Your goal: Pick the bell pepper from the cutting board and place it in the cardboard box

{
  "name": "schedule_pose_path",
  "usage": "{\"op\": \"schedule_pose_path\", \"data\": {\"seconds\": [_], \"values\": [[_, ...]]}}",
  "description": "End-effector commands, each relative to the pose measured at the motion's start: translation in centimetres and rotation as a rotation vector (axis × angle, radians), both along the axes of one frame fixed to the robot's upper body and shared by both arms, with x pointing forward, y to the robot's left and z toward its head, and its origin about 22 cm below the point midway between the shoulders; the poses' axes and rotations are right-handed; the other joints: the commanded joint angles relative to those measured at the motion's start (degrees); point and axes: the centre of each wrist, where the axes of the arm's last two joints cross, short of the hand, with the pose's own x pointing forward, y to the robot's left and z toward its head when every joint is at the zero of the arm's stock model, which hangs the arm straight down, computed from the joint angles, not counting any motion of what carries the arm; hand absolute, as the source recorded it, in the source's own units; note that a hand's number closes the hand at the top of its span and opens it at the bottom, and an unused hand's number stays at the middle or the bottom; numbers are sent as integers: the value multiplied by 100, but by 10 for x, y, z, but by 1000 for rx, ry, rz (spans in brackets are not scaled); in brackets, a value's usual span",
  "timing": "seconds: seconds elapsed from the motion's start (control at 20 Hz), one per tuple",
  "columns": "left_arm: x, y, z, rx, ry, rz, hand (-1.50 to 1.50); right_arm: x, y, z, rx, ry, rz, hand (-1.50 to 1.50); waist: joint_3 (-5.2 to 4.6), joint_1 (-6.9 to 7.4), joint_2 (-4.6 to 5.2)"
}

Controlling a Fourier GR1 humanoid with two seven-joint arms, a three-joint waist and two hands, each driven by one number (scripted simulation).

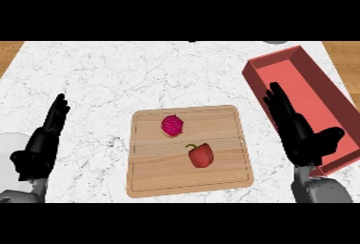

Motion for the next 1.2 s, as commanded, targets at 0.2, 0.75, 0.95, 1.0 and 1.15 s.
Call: {"op": "schedule_pose_path", "data": {"seconds": [0.2,0.75,0.95,1.0,1.15], "values": [[9,3,15,-211,114,-23,0,7,41,55,-141,-242,444,-150,203,62,-186],[3,14,44,-318,197,-19,0,-35,34,36,-290,-852,411,-150,210,-23,-180],[0,13,45,-337,182,-23,0,-41,12,52,-700,-693,457,-150,191,-67,-210],[0,18,38,-328,185,-20,0,-37,3,59,-810,-663,464,-150,180,-97,-202],[1,22,42,-322,195,-17,0,-45,18,70,-1021,-593,450,-150,172,-70,-214]]}}
